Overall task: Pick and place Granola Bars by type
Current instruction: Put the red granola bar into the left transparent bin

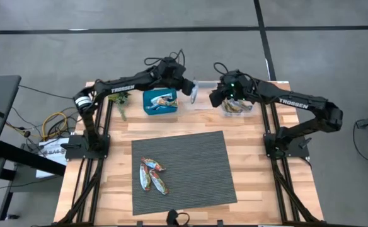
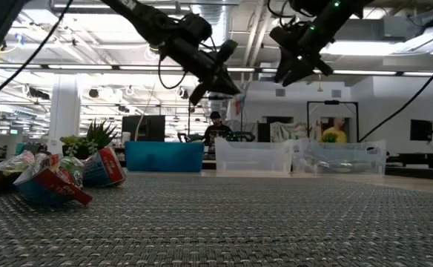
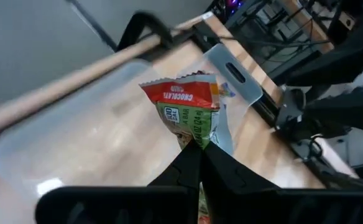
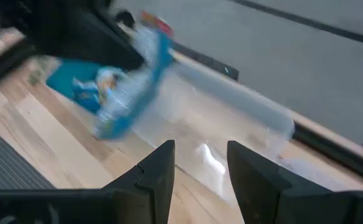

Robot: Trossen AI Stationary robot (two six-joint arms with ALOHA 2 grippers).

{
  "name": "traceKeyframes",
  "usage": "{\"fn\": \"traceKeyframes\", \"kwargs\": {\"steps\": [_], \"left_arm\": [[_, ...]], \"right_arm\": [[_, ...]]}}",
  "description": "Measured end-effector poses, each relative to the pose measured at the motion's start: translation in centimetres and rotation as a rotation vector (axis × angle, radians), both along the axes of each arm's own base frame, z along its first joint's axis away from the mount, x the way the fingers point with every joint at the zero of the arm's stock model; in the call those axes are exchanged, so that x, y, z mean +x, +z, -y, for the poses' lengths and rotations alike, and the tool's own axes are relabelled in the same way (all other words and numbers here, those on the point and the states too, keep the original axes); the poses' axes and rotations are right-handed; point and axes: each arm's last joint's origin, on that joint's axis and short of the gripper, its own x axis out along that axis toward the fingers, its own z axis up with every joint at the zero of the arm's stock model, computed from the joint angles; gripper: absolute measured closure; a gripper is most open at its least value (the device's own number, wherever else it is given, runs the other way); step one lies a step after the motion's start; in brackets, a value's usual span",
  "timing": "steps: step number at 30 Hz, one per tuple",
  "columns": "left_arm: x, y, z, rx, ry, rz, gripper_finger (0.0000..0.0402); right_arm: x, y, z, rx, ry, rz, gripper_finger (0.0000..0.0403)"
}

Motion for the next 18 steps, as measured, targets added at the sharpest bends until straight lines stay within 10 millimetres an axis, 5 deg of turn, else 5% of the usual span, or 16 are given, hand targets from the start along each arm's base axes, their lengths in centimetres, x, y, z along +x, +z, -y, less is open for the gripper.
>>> {"fn": "traceKeyframes", "kwargs": {"steps": [8,18], "left_arm": [[1.4,0.7,-1.4,0.223,0.003,-0.179,0.0384],[1.6,0.9,-2.1,0.252,-0.014,-0.201,0.0267]], "right_arm": [[0.3,1.0,0.1,-0.014,0.002,0.03,0.0265],[0.2,0.8,-0.1,0.002,0.01,0.007,0.0265]]}}
